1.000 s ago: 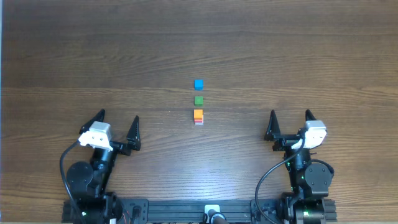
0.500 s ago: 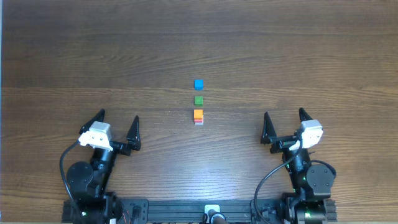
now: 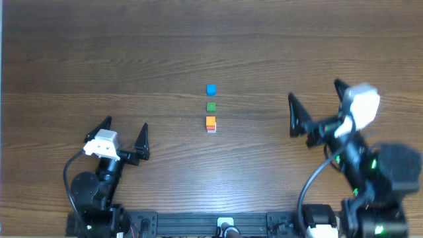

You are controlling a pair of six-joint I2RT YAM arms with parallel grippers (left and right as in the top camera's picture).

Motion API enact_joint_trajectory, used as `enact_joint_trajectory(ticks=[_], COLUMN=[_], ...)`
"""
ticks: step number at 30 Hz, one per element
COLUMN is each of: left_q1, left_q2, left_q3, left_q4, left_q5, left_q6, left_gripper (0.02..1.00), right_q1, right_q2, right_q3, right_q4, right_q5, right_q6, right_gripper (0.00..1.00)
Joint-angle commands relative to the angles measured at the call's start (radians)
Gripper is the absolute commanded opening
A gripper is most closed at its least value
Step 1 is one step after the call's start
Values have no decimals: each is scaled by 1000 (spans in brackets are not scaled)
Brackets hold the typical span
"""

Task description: Stack Cubes

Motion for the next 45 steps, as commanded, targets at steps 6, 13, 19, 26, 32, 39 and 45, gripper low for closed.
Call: enact_joint_trajectory(ticks=[6, 13, 19, 26, 32, 39, 45], left_q1=[-4, -4, -4, -4, -4, -4, -4], left_q2=[-7, -7, -7, -7, -7, -7, -7], left_q3=[-7, -7, -7, -7, -7, -7, -7], left_q4=[3, 3, 3, 3, 3, 3, 3], left_q5=[3, 3, 3, 3, 3, 3, 3], left_q6=[14, 14, 14, 14, 14, 14, 14], left_gripper=[1000, 1000, 1000, 1000, 1000, 1000, 1000], right_q1=[238, 401, 432, 516, 578, 617, 621], right_q2=[610, 996, 1196, 1347, 1415, 1481, 1555], right_q3=[579, 918, 977, 977, 977, 970, 966], right_q4=[-333, -570, -631, -696, -748, -765, -762], right_q5=[55, 199, 212, 307, 346, 360, 352], right_q6=[-2, 78, 223, 340, 425, 471, 492], right_gripper=[993, 991, 991, 991, 993, 993, 991])
